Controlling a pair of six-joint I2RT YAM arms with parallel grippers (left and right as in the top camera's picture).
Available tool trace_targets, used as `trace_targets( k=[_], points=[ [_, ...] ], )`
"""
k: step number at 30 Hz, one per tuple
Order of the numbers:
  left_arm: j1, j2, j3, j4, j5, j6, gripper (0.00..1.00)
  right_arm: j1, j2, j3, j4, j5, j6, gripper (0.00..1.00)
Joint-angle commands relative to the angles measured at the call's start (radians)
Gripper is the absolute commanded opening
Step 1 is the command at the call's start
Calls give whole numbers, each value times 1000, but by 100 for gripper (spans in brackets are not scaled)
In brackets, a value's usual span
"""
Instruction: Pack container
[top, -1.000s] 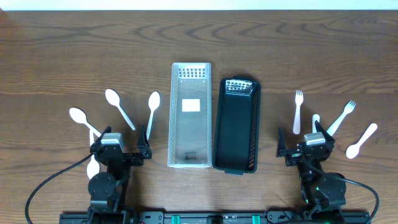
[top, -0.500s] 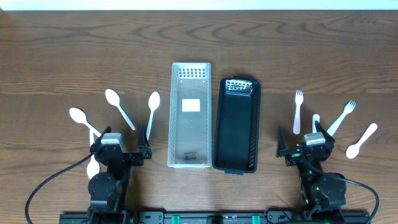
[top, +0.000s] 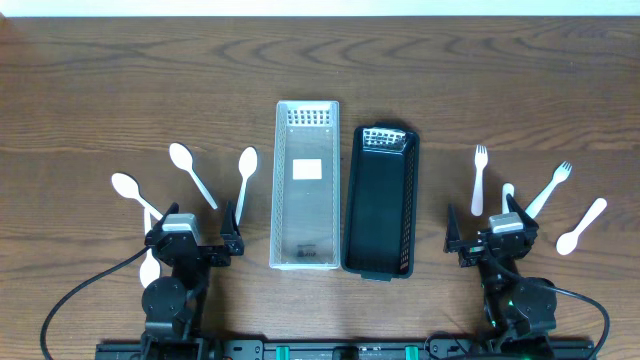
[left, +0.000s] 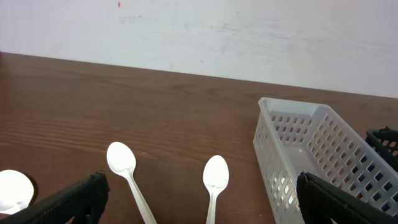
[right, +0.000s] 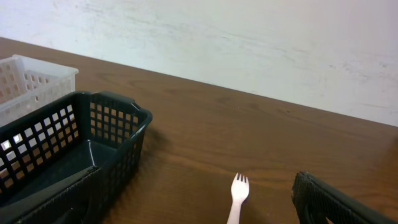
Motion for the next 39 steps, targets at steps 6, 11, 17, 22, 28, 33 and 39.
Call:
trace_targets(
  k=[6,11,17,22,28,33,39],
  points=[
    [4,-6,-33,-10,-12,-6,98,2,-9,-5,-2,-3,-11,99],
    [4,-6,-33,-10,-12,-6,98,2,-9,-5,-2,-3,-11,99],
    [4,-6,-33,-10,-12,-6,98,2,-9,-5,-1,-4,-10,99],
    [4,-6,-33,-7,-12,-5,98,2,-9,-5,-1,-7,-10,99],
    [4,-6,-32,-6,11,-35,98,2,-8,-4,-7,-26,149,99],
    [4,27,87,-129,26,-215,98,2,42,68,-48,-73,211,99],
    [4,290,400,-330,22,-177,98,-29,312,342,-166,-64,195,99]
  ],
)
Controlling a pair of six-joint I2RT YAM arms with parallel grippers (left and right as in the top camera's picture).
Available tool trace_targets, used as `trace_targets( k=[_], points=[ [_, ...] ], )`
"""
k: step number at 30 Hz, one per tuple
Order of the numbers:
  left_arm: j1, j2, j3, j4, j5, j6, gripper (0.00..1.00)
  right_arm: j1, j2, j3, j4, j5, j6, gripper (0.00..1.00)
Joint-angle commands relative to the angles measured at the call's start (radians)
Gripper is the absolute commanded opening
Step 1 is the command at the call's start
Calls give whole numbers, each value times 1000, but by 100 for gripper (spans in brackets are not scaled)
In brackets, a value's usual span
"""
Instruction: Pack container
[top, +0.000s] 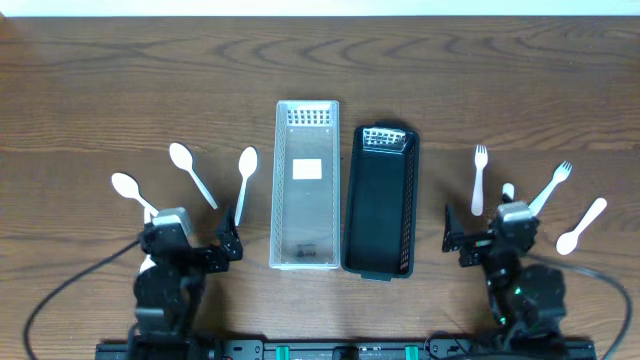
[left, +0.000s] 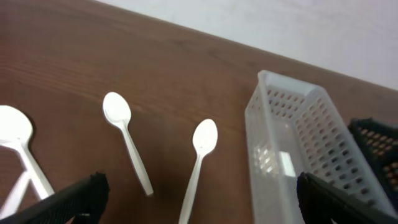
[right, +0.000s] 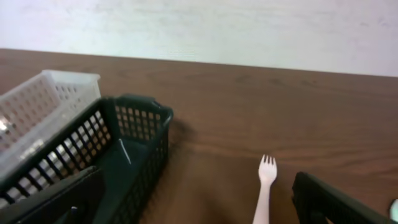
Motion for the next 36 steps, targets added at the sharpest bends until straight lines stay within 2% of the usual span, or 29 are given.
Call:
trace_targets(
  k=[1,4,8,10,13,15,16,18,19,21,23,25,27,31,32,34,36],
  points=[
    [4,177,214,-71,6,-16,98,-25,174,196,-69,-12,22,99],
    [4,383,409,-208,6,-16,98,-34,384,399,-245,-14,22,99],
    [4,675,655,-464,7,3,98,-34,667,657,-502,-10,-25,99],
    [4,805,739,-567,7,3,98,-34,799,749,-571,-31,-29,99],
    [4,956,786,-615,11,2,98,-34,944,810,-606,-83,-30,98],
    [4,1036,786,-615,19,2,98,-34,1016,812,-596,-100,-30,57],
    [4,1067,786,-613,19,2,98,-34,1049,812,-592,-100,-27,41],
    [4,1126,786,-607,18,10,98,-34,1108,812,-591,-100,1,26],
    [4,1149,786,-599,18,19,96,-34,1133,812,-591,-100,13,25],
    [4,1183,786,-583,18,21,73,-34,1178,812,-591,-100,39,21],
    [4,1213,786,-570,18,21,59,-34,1223,812,-588,-100,41,17],
    [4,1233,785,-562,18,21,57,-33,1258,812,-589,-100,41,13],
    [4,1252,785,-554,18,21,48,-31,1289,812,-589,-100,41,11],
    [4,1282,785,-549,18,21,18,-22,1334,812,-583,-137,41,15],
    [4,1294,785,-547,18,21,19,-19,1346,812,-575,-156,41,17],
    [4,1315,785,-548,18,21,10,-16,1363,812,-568,-198,41,18],
    [4,1332,785,-547,18,21,9,-14,1373,812,-568,-233,41,18]
  ],
)
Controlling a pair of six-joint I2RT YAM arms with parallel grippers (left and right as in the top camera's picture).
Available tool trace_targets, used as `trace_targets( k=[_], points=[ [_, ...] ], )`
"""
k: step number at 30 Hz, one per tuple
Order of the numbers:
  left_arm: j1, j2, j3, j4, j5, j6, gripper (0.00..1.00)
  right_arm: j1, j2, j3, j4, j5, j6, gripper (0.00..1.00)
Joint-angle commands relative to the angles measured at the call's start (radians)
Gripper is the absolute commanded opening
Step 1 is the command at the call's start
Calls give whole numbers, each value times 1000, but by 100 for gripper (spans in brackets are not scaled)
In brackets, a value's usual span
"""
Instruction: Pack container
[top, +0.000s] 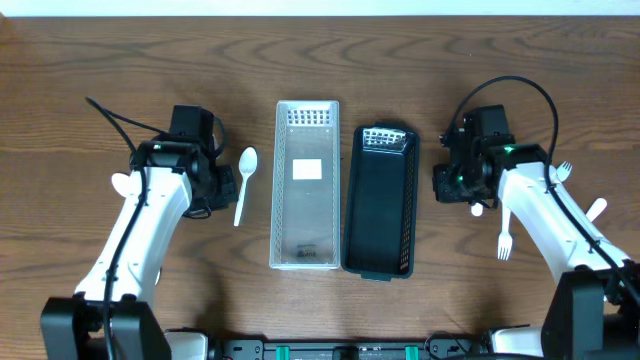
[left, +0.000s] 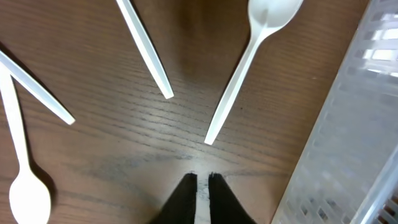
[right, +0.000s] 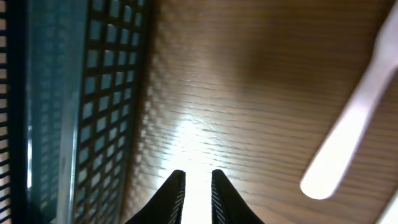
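Note:
A clear white basket (top: 306, 185) and a black basket (top: 382, 200) lie side by side mid-table. My left gripper (top: 210, 195) hangs over the wood beside a white spoon (top: 243, 183), shut and empty. Seen from the left wrist, its fingertips (left: 188, 184) hover just short of that spoon's handle end (left: 231, 87), with other spoon handles (left: 144, 53) further left. My right gripper (top: 458, 188) is shut and empty over bare wood between the black basket's wall (right: 81, 93) and a blurred white fork handle (right: 348, 143).
Right of the black basket lie a fork (top: 504, 236), another fork (top: 564, 170) partly under my right arm, and a spoon (top: 596, 209). At the far left a spoon bowl (top: 120, 184) peeks out beside my left arm. The white basket's wall (left: 348, 124) is close on the left gripper's right.
Both arms have reached out from the near edge to mid-table and tipped down toward the wood. Both grippers, wide open before, are now shut. No utensil has moved.
Both arms rested at the near edge with grippers open, the cameras looking across the table. Then the wrists had tilted slightly downward. Now the left gripper is by the spoons and the right by the forks, both shut and empty. Both baskets hold no utensils.

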Motion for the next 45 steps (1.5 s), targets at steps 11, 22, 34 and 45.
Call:
trace_targets(
  k=[11,22,34,45],
  points=[
    [1,124,14,9,14,21,6,21,39,14,5,-135,8,16],
    [-72,160,14,51,144,109,6,79,39,14,23,-184,4,19],
    [-179,160,14,58,182,161,6,95,39,14,42,-184,4,21],
    [-174,155,18,60,68,161,30,35,21,77,14,54,79,47]
  ],
)
